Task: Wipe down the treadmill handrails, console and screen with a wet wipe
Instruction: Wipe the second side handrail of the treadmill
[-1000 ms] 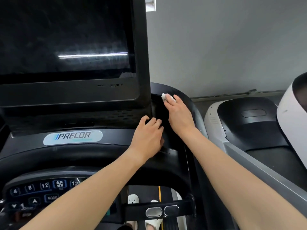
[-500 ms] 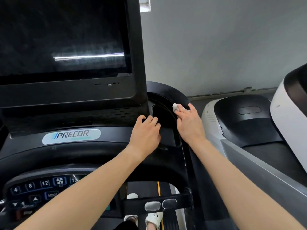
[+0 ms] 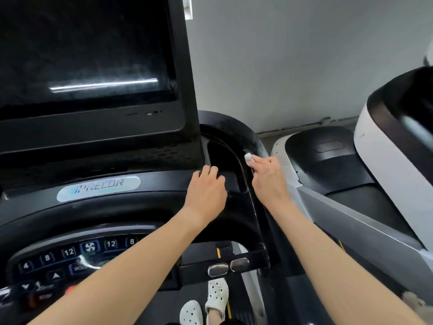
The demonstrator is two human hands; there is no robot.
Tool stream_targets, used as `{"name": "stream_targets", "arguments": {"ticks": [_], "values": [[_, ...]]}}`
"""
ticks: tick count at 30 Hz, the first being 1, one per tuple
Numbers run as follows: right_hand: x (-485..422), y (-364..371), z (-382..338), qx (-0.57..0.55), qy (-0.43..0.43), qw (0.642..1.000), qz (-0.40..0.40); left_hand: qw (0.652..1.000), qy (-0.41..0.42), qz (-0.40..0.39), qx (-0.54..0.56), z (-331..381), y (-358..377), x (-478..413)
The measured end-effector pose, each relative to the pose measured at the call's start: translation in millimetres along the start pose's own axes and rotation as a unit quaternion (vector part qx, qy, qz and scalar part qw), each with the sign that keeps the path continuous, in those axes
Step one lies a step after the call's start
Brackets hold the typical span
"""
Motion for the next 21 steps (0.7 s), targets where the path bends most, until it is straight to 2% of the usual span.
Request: {"name": "stream_targets", "arguments": {"ticks": [7, 12, 15, 17, 21], "values": [[59, -4, -16, 0.085, -0.035, 0.996, -0.017, 0.994, 0.039, 0.054, 0.082, -7, 12, 23], [85, -16, -16, 0.080, 0.003, 0.997, -0.014, 0.993, 0.049, 0.050, 0.095, -8, 16, 24], [66, -9, -2, 0.115, 0.026, 0.993, -0.020, 0.994, 0.053, 0.044, 0.080, -7, 14, 24], [47, -1, 3, 0.153, 0.043, 0.986, -0.053, 0.996, 0.054, 0.033, 0.069, -6, 11, 23], [38, -1, -5, 0.127, 0.095, 0.985, -0.061, 0.998, 0.048, 0.006, 0.046, -4, 4, 19]]}}
Point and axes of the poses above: each hand's wrist, its own x-axis away from the middle knuckle, its own y-axis out of the palm, z = x × y, the point moved 7 cm from there along -x, towards the middle knuckle, and after that the axes turned 7 degrees about -z, right-handed, at the moved point
